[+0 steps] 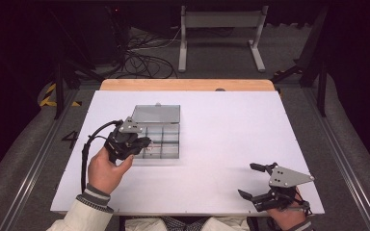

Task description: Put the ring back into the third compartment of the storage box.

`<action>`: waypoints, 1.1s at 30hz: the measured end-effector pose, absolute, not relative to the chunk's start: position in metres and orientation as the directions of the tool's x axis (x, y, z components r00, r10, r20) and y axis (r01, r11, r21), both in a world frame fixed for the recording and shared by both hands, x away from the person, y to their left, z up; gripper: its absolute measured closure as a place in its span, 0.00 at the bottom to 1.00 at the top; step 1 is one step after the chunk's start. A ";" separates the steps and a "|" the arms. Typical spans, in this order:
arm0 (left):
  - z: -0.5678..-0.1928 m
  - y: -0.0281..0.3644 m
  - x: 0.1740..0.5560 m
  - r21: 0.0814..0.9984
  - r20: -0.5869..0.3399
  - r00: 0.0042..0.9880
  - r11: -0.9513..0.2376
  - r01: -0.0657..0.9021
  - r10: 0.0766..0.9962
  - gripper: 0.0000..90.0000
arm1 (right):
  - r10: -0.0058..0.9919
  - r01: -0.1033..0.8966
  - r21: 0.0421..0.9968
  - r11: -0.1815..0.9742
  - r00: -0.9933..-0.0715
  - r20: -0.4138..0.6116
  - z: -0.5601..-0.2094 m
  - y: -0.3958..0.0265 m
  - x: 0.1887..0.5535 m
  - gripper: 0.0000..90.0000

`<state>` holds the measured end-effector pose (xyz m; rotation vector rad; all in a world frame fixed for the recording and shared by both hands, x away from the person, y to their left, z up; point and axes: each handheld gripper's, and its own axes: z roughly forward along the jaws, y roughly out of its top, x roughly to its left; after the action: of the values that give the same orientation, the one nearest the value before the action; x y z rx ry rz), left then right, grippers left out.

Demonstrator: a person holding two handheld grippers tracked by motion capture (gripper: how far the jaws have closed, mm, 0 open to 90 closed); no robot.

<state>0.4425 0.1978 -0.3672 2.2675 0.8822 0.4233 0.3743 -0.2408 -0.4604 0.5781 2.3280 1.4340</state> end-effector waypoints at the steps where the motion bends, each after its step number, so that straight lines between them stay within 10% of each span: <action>1: -0.367 0.197 0.444 0.680 0.061 0.720 -0.557 0.476 0.691 0.96 | 0.509 0.160 0.900 0.406 -0.858 -0.077 -0.460 -0.241 0.374 0.10; 33: -0.371 0.171 0.486 0.684 0.051 0.712 -0.544 0.486 0.700 0.96 | 0.503 0.155 0.900 0.408 -0.860 -0.080 -0.460 -0.242 0.374 0.10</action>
<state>0.4864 0.1712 -0.3710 2.2568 0.8974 0.4217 0.3744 -0.2415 -0.4604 0.5688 2.3309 1.4351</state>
